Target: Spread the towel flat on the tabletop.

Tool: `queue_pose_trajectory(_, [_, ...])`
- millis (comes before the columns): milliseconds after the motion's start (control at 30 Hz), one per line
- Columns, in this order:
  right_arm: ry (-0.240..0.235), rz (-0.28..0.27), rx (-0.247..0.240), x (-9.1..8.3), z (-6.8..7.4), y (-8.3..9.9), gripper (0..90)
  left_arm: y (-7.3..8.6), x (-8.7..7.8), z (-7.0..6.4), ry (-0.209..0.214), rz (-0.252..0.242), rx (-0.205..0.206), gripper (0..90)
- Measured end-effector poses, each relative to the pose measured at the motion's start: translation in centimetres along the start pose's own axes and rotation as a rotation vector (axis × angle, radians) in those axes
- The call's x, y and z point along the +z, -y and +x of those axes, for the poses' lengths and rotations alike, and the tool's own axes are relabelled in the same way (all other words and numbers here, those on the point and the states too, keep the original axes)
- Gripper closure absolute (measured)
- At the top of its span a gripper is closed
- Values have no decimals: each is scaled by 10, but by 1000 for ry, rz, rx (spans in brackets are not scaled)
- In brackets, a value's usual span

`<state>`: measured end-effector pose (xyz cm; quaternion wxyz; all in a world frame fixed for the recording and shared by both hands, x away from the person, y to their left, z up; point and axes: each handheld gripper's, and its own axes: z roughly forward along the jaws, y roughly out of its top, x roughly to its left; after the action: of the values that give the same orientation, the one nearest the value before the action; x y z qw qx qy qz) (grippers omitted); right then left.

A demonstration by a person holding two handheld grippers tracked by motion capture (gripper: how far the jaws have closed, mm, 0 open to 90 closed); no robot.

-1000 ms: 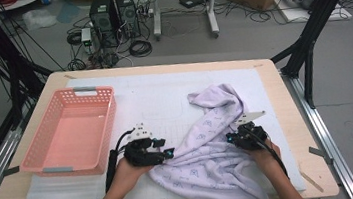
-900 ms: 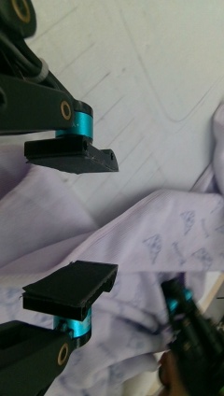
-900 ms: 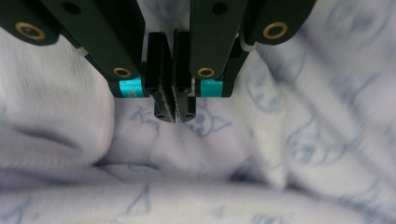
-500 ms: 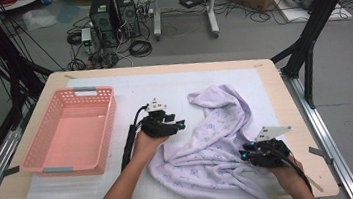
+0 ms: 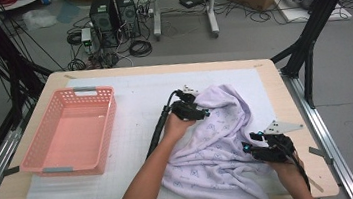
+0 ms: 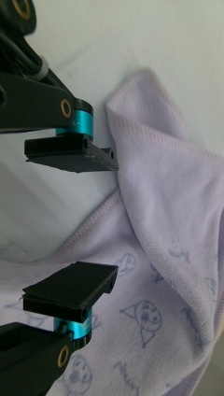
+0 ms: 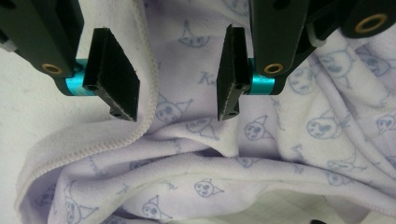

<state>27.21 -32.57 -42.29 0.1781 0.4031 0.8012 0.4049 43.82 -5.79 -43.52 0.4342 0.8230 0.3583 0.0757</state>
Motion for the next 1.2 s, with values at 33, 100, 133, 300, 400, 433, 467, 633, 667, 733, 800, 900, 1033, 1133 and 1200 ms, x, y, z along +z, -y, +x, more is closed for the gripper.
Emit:
queue_pose_trajectory(33, [0, 2, 5, 0, 0, 1, 483, -1, 5, -3, -2, 18, 12, 431])
queue_pose_trajectory(100, [2, 2, 10, -1, -2, 2, 481, -1, 13, -10, -8, 41, 42, 432])
queue_pose_trajectory(133, [3, 2, 12, -1, -3, 3, 480, -1, 16, -12, -9, 51, 55, 435])
queue_pose_trajectory(300, [7, -6, 28, -5, -5, 4, 480, 1, 19, -20, -54, 66, 144, 497])
queue_pose_trajectory(400, [6, -7, 30, -4, -5, 4, 478, 2, 14, -17, -8, 72, 171, 791])
queue_pose_trajectory(433, [6, -10, 27, -3, -5, 4, 475, 4, 12, -17, -12, 67, 173, 851])
queue_pose_trajectory(467, [1, -9, 27, -3, -4, 3, 473, 6, 9, -15, -14, 59, 157, 858])
queue_pose_trajectory(633, [-7, -9, 26, 1, -3, 2, 471, 25, -17, 9, -32, 26, 57, 864])
queue_pose_trajectory(667, [-9, -7, 29, 2, -2, 2, 466, 29, -23, 14, -36, 18, 38, 864])
queue_pose_trajectory(733, [-15, -10, 26, 4, -1, 0, 466, 39, -38, 24, -58, -4, 15, 864])
queue_pose_trajectory(800, [-18, -16, 21, 7, 1, -3, 466, 49, -52, 32, -75, -25, -14, 865])
queue_pose_trajectory(900, [-20, -16, 17, 11, 4, -7, 467, 65, -72, 43, -106, -37, -22, 865])
queue_pose_trajectory(1033, [-17, -18, 21, 18, 4, -15, 472, 81, -95, 56, -133, -58, -58, 865])
queue_pose_trajectory(1133, [7, -17, 29, 25, 0, -25, 476, 89, -110, 59, -159, -83, -78, 865])
queue_pose_trajectory(1200, [27, -15, 40, 30, -5, -33, 479, 93, -119, 59, -176, -96, -78, 866])
